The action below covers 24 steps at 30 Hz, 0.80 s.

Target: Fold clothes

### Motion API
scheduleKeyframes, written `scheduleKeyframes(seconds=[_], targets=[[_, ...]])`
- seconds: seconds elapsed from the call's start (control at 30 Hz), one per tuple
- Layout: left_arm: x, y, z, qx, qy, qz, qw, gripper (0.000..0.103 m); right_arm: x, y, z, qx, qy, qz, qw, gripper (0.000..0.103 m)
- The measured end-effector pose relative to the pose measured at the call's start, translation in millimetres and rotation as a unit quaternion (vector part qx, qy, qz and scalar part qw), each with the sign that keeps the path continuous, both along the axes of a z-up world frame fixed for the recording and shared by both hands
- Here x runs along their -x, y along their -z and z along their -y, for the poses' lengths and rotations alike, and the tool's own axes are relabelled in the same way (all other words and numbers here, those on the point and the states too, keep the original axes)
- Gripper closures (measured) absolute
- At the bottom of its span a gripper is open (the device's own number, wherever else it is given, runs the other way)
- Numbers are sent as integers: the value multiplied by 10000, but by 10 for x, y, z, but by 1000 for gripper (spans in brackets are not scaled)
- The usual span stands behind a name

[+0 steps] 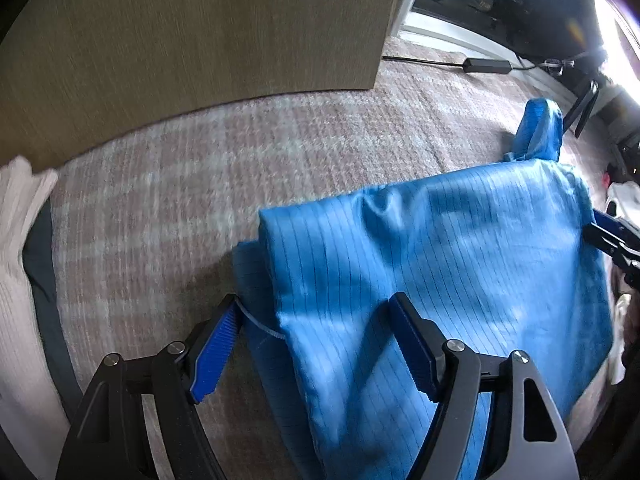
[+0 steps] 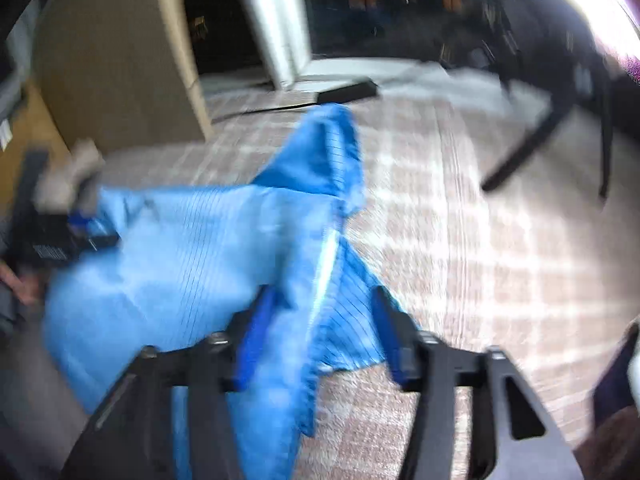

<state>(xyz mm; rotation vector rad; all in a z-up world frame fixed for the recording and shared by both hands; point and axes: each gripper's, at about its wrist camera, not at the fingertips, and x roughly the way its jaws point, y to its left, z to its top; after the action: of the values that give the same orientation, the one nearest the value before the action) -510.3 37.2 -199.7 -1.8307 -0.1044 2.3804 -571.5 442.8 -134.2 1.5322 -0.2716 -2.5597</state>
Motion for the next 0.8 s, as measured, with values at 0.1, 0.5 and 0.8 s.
scheduleKeyframes(seconds=[0.1, 0.5, 0.8], targets=[[-99, -57, 128, -202, -97, -11, 9997, 31, 78, 123, -232, 359, -196, 431, 9982, 38], [-299, -116, 233, -323, 29, -108, 9994, 42, -8, -226, -247, 653, -185, 88, 9977, 38], [-198, -253, 305, -470, -314, -416, 9975, 56, 271, 12, -56, 839, -227, 422, 9953, 48]])
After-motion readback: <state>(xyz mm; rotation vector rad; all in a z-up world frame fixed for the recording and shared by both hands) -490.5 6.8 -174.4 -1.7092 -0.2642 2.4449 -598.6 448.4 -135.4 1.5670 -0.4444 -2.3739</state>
